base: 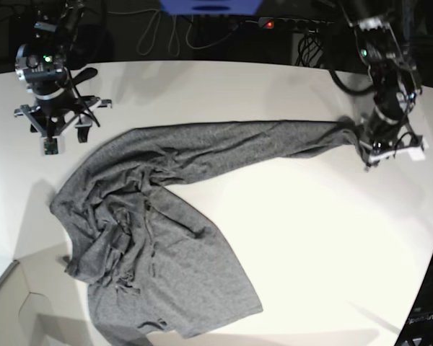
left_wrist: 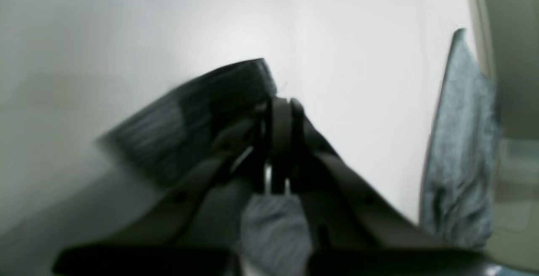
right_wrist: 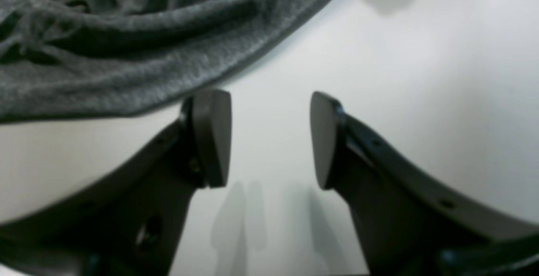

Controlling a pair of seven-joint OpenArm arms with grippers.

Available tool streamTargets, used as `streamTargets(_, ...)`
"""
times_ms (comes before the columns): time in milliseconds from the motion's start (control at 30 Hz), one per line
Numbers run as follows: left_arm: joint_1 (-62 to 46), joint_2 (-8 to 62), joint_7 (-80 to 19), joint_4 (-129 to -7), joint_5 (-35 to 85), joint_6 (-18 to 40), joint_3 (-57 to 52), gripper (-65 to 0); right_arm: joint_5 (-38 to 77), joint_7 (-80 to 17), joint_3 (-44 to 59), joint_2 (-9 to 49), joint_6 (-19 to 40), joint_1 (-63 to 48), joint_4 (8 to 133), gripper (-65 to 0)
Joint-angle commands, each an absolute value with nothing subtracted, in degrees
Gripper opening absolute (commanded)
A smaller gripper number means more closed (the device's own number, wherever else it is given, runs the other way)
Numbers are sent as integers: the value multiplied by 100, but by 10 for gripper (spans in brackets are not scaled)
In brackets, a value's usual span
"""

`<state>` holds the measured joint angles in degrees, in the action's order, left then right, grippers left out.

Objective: Layout the t-shirt on the table in an organized manner, then fold the t-shirt properly
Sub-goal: 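Release the sleeve with the left gripper and lift it clear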

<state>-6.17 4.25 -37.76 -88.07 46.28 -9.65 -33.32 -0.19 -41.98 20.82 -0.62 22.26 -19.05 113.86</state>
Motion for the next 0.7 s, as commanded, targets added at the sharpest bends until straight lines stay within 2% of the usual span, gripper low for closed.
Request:
streamTargets(0, -453, 488, -3714, -8752, 4655, -927, -3354, -646, 13, -4075, 2088, -31, 2229, -1886, 11459, -344)
streamTargets(467, 92, 743, -3653, -8075, 4708, -927, -3389, -644, 13, -4075, 2088, -22, 2229, -1886, 11433, -344)
streamTargets(567, 180, 796, -3705, -7837, 4716, -901, -3618, -586, 13, -4075, 2088, -22, 2229, -1886, 11424, -344)
streamTargets(667, 198, 787, -3653, -7767, 4725, -901, -3873, -479, 13, -4075, 2079, -22, 2237, -1886, 11424, -344)
